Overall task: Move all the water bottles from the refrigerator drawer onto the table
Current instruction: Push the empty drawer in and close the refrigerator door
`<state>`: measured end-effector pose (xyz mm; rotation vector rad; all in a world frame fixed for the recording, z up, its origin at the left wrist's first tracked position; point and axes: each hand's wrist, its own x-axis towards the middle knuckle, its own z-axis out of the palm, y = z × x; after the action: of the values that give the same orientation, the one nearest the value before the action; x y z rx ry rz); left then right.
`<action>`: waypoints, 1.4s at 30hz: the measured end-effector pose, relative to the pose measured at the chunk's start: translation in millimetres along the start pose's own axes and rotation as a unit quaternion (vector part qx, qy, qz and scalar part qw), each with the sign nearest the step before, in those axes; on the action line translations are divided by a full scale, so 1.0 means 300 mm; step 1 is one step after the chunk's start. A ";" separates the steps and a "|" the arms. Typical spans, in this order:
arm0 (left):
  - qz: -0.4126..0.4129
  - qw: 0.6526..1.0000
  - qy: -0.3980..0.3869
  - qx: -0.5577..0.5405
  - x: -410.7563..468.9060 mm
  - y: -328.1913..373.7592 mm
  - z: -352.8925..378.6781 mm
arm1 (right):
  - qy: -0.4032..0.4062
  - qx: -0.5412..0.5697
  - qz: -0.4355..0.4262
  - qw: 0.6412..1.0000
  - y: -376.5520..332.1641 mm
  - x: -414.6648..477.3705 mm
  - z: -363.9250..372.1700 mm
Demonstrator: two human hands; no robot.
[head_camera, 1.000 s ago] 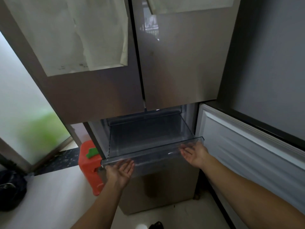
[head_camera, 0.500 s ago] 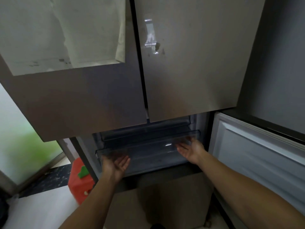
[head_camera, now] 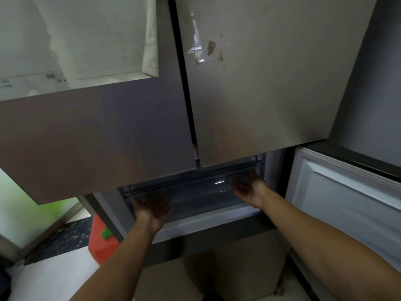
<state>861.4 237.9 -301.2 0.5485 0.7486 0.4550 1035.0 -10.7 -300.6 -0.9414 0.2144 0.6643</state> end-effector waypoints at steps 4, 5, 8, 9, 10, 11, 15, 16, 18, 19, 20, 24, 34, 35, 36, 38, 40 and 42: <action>-0.034 0.997 0.005 0.062 -0.031 0.002 -0.024 | 0.058 -0.075 0.033 0.995 -0.009 -0.041 -0.041; -0.042 0.991 0.016 0.123 -0.054 -0.004 -0.024 | 0.073 -0.133 0.029 0.988 -0.010 -0.072 -0.049; -0.039 0.941 0.031 0.334 -0.170 -0.047 0.009 | 0.114 -0.315 -0.031 0.942 -0.009 -0.195 -0.075; -0.025 0.923 0.027 0.384 -0.216 -0.066 0.026 | 0.119 -0.360 -0.062 0.924 -0.014 -0.249 -0.085; -0.007 0.904 0.016 0.427 -0.262 -0.085 0.041 | 0.117 -0.402 -0.096 0.903 -0.024 -0.309 -0.097; 0.011 0.885 0.001 0.465 -0.309 -0.106 0.056 | 0.110 -0.446 -0.133 0.878 -0.039 -0.372 -0.109; 0.053 0.818 -0.061 0.569 -0.495 -0.196 0.124 | 0.122 -0.612 -0.257 0.738 -0.147 -0.679 -0.155; 0.062 0.807 -0.073 0.583 -0.543 -0.219 0.142 | 0.136 -0.636 -0.287 0.703 -0.181 -0.752 -0.170; 0.074 0.784 -0.104 0.608 -0.645 -0.262 0.177 | 0.170 -0.662 -0.342 0.645 -0.257 -0.884 -0.206; 0.079 0.770 -0.121 0.621 -0.696 -0.282 0.193 | 0.189 -0.670 -0.362 0.620 -0.300 -0.939 -0.233; 0.088 0.757 -0.139 0.632 -0.744 -0.303 0.208 | 0.210 -0.682 -0.375 0.592 -0.344 -0.990 -0.262; 0.138 0.696 -0.197 0.676 -0.902 -0.370 0.255 | 0.293 -0.737 -0.342 0.504 -0.506 -1.136 -0.401; 0.239 0.570 -0.237 0.749 -1.129 -0.364 0.207 | 0.325 -0.793 -0.177 0.483 -0.481 -1.254 -0.606; 0.245 0.557 -0.234 0.759 -1.139 -0.350 0.191 | 0.325 -0.790 -0.178 0.488 -0.468 -1.260 -0.590; 0.249 0.547 -0.233 0.765 -1.144 -0.338 0.174 | 0.322 -0.788 -0.181 0.493 -0.453 -1.267 -0.573; 0.247 0.545 -0.229 0.768 -1.149 -0.313 0.140 | 0.306 -0.783 -0.194 0.505 -0.416 -1.280 -0.544; 0.242 0.552 -0.225 0.765 -1.158 -0.292 0.107 | 0.290 -0.783 -0.203 0.511 -0.377 -1.296 -0.506; 0.242 0.561 -0.227 0.758 -1.171 -0.271 0.070 | 0.283 -0.789 -0.200 0.508 -0.334 -1.318 -0.442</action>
<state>664.3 -29.5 -159.8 2.4795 0.2761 0.0033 801.4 -329.3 -133.6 -2.9198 -0.1430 -0.1562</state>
